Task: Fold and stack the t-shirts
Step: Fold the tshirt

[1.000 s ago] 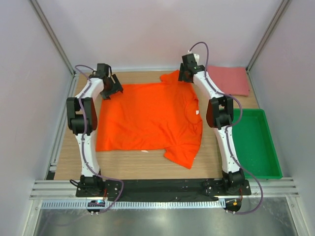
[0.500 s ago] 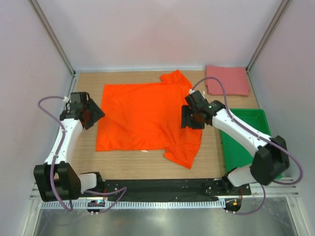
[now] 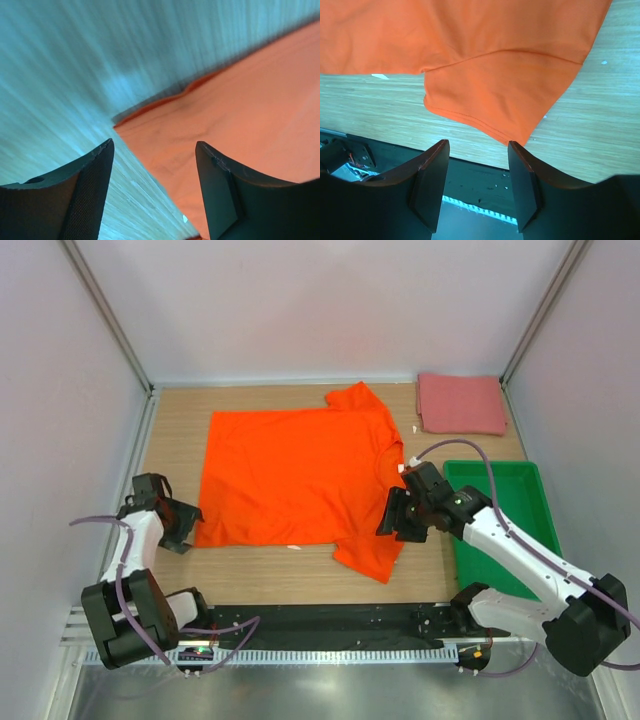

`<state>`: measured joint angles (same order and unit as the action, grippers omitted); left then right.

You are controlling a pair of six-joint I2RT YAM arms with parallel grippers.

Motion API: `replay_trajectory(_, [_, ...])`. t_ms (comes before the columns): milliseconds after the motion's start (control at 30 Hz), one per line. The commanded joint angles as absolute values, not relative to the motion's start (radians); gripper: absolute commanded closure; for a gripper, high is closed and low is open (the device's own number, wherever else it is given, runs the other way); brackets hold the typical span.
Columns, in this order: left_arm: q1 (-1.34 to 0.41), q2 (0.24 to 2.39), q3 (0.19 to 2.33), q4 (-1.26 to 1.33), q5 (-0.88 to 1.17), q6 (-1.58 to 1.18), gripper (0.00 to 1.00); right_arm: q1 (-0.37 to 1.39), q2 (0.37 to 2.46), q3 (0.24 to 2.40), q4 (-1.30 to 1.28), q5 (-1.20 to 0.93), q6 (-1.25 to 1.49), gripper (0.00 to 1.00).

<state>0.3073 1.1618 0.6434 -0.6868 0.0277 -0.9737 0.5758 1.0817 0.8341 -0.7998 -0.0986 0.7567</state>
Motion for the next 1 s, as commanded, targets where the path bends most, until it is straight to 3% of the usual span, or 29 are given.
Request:
replay_trajectory(0, [0.351, 1.134, 0.643, -0.753, -0.065, -1.038, 0.33, 0.577, 1.049, 0.808, -0.775, -0.136, 0.787, 0.43])
replay_trajectory(167, [0.353, 1.155, 0.597, -0.733, -0.043, -1.094, 0.46, 0.577, 1.055, 0.802, -0.781, -0.12, 0.747, 0.43])
replay_trajectory(733, [0.354, 1.207, 0.54, -0.638, -0.106, -1.098, 0.52, 0.577, 1.034, 0.718, -0.775, -0.089, 0.798, 0.45])
replay_trajectory(967, [0.354, 1.264, 0.552, -0.588, -0.095, -1.075, 0.72, 0.577, 0.999, 0.618, -0.776, -0.04, 0.952, 0.46])
